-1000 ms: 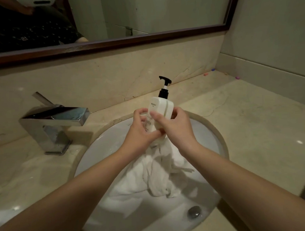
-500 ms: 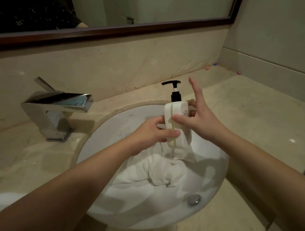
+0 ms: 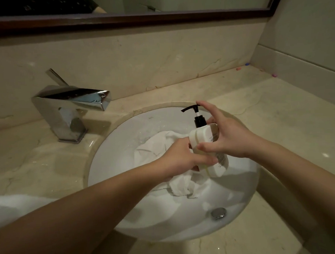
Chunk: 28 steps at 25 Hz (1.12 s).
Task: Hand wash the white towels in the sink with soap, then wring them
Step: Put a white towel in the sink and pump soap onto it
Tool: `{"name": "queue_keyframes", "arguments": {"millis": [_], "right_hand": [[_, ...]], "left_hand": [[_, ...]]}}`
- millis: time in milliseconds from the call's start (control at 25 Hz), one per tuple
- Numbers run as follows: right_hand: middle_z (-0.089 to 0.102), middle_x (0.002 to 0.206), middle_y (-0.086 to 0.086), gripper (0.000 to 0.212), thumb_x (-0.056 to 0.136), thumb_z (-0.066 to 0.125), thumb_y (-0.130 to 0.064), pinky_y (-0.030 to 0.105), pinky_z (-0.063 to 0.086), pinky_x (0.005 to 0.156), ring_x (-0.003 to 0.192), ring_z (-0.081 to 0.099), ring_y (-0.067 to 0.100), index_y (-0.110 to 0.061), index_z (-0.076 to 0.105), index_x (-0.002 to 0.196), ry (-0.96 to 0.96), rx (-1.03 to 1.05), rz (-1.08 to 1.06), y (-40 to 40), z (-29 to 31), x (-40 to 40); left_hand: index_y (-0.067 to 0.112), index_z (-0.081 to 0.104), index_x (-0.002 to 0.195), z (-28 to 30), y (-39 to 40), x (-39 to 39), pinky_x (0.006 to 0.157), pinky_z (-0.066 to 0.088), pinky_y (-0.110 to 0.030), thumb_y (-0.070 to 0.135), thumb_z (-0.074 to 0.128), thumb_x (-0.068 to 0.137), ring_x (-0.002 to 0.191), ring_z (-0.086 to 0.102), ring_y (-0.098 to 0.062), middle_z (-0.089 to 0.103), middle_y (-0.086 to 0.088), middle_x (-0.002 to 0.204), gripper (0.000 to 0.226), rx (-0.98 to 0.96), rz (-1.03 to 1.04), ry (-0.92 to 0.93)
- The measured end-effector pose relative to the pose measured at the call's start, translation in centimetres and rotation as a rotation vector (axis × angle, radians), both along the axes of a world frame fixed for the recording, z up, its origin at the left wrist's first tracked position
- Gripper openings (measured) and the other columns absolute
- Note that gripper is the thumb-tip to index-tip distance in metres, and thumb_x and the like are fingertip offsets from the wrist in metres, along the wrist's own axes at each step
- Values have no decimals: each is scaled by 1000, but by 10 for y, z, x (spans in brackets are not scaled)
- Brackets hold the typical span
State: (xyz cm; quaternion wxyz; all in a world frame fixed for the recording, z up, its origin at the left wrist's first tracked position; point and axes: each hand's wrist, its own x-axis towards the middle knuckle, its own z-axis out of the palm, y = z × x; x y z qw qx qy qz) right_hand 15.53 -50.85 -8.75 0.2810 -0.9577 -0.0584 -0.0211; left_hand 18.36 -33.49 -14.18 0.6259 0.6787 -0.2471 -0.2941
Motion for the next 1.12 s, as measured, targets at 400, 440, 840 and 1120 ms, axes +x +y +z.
{"name": "queue_keyframes", "arguments": {"millis": [400,440,840,1120], "right_hand": [[54,114,-8,94,68,84,-35,14,43,66,57,61,4,-64,28,138,-33,45,0,0,-5,3],[54,114,-8,93,69,84,-34,14,44,66,56,60,6,-63,29,139,-25,56,2,0,-4,3],[55,114,-10,101,74,85,-36,21,51,85,89,67,7,-55,22,150,-24,71,6,0,-3,4],[68,104,-11,63,69,76,-66,29,56,76,92,67,6,-30,58,117,-33,333,-251,-1,1,13]], "left_hand": [[19,73,99,-3,0,-2,74,60,-30,9,83,82,84,74,-12,76,4,85,23,-15,26,48],[20,73,98,-3,-1,-2,75,61,-31,9,84,82,84,75,-12,77,3,87,22,-15,31,45],[20,73,100,0,-1,2,69,59,-26,8,84,80,82,74,-9,77,4,87,26,8,89,1],[20,69,118,36,5,31,85,61,-40,10,87,74,92,75,-16,78,1,101,48,104,201,-275]]}}
